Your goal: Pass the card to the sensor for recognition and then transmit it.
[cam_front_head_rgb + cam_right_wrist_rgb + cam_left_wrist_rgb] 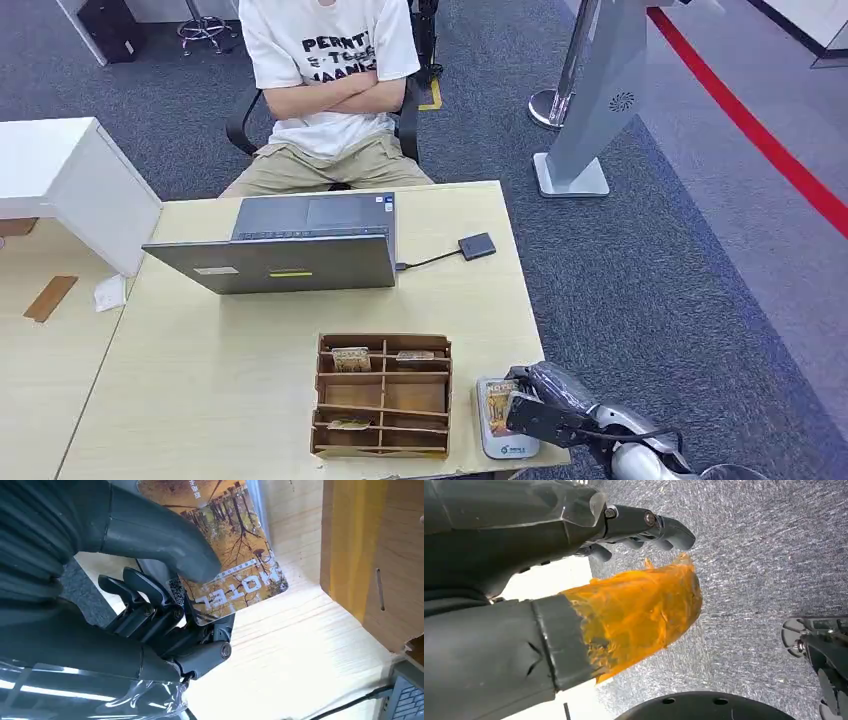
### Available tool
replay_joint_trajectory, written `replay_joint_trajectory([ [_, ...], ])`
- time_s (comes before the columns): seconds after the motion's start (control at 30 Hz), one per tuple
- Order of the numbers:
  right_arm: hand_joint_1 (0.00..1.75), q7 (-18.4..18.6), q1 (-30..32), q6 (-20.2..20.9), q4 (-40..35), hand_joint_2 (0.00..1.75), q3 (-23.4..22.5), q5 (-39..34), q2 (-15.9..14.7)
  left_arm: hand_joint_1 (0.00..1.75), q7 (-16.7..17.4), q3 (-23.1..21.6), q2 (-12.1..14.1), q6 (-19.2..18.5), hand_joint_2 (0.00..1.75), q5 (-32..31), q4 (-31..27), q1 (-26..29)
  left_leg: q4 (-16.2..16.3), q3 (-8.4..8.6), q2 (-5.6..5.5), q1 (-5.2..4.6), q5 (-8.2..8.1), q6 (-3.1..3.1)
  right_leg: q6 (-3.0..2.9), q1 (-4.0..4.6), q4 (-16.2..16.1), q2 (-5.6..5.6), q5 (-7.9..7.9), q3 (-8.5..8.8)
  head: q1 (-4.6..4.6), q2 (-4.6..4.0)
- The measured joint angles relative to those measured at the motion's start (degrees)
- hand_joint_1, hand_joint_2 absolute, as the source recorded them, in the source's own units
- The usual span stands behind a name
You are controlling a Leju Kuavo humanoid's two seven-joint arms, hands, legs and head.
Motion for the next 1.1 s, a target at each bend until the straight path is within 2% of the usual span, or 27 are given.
replay_joint_trajectory([
  [0.43,1.75,0.00,-0.20,0.02,0.04,1.75,-0.04,0.02,0.07,0.00,-0.59,0.00,0.09,0.07,0.00,-0.02,0.00,-0.02,0.00,0.00,0.00,0.00,0.00,0.00,0.00,0.00,0.00,0.00,0.00,0.01,0.00,0.00],
  [0.7,1.75,0.04,-0.21,0.02,0.04,1.75,-0.26,-0.07,0.07,0.00,-4.53,-0.07,0.42,0.92,0.00,-0.07,0.00,-0.04,0.00,0.00,0.00,0.00,0.00,0.00,0.01,0.00,0.00,0.00,0.01,0.01,0.00,0.00],
  [0.87,1.75,0.07,-0.16,0.00,0.00,1.75,-0.35,-0.09,0.07,0.00,-8.39,-0.11,0.61,2.05,0.00,0.00,0.00,-0.10,0.00,0.01,0.00,0.00,0.00,0.00,0.02,0.00,0.00,0.00,0.01,0.01,0.00,0.00],
  [1.1,1.75,0.07,0.04,-0.02,0.00,1.75,-0.83,-0.09,0.07,0.00,-10.43,-0.13,0.92,2.71,0.00,0.07,0.00,-0.39,0.00,0.01,0.00,0.00,0.00,0.00,0.02,0.00,-0.01,0.00,0.02,0.02,0.00,0.00],
])
